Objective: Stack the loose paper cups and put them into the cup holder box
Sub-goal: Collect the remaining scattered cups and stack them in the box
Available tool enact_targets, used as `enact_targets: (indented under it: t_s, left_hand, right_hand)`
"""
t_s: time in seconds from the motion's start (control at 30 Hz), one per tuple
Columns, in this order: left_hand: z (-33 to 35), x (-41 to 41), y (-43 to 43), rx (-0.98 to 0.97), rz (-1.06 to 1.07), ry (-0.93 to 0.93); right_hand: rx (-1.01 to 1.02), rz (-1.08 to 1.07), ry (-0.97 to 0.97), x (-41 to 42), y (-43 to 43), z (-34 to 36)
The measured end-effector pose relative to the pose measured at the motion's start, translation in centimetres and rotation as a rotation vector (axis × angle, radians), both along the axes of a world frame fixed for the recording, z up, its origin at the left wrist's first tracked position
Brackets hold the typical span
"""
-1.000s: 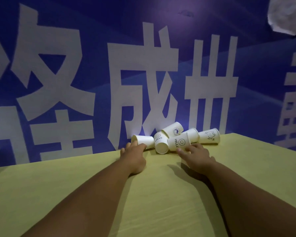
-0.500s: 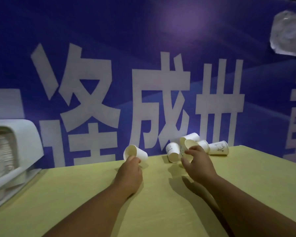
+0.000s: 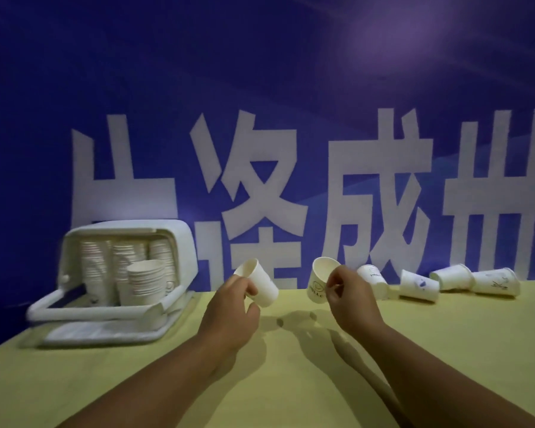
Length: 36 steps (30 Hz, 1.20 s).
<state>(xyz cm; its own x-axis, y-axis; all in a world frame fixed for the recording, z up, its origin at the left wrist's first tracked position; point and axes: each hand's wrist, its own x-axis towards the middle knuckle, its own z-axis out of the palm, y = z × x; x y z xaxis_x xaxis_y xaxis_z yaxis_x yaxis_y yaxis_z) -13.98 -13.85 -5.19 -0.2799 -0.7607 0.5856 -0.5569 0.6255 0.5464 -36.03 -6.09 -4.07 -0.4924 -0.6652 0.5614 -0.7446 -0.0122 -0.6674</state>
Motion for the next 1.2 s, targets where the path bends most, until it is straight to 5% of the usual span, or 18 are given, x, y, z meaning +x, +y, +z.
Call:
enact_targets:
  t_s: [0.4, 0.6, 1.03, 1.2]
  left_hand:
    - [1.7, 10.7, -3.5, -0.399, 0.089, 0.214]
    - [3.3, 15.0, -5.8, -0.394, 0.204, 0.347]
    - [4.4, 17.5, -7.4, -0.326, 0.354, 0.010]
    - [3.9, 16.4, -6.6, -0.091, 0.442, -0.181]
  right_hand:
    - [-0.207, 0.226, -0.215, 13.6, -7.5, 2.1]
    - [-0.299, 0.295, -0.296, 19.5, -11.1, 4.5]
    - [-0.367, 0.312, -0.313, 22.1, -13.1, 5.2]
    - [-0.386, 0.338, -0.259, 22.9, -13.2, 5.5]
